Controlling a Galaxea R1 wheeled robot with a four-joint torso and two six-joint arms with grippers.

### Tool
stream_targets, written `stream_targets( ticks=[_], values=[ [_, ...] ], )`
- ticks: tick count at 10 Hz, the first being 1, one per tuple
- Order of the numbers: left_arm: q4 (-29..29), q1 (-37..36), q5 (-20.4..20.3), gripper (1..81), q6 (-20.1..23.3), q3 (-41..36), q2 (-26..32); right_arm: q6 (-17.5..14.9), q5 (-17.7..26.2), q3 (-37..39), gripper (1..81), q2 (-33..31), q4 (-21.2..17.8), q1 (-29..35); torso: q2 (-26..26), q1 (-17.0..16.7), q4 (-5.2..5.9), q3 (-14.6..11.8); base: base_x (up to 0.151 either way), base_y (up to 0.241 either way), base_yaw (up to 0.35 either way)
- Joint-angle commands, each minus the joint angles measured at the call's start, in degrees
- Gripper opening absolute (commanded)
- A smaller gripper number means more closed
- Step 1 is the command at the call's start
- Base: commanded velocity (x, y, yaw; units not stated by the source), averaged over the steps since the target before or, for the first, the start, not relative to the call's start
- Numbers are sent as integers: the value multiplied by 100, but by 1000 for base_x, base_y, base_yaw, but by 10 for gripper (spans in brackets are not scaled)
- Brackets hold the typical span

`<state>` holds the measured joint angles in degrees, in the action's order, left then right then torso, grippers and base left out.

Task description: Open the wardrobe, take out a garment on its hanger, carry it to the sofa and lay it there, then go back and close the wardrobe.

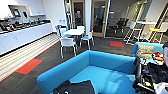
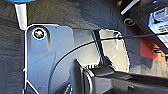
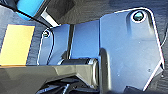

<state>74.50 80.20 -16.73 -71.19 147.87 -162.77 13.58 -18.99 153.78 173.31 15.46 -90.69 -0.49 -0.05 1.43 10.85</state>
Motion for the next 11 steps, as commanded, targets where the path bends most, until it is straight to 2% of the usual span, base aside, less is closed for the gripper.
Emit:
stream_targets(
  ticks=[1,11],
  values=[
    [127,-176,134,811,27,14,77,13,467,45,811,22,-8,72,0,5,0,0,-82,0,0],
    [170,-158,143,811,27,14,33,-22,511,168,811,30,-8,19,-5,5,0,-2,-103,0,0]
  ],
)
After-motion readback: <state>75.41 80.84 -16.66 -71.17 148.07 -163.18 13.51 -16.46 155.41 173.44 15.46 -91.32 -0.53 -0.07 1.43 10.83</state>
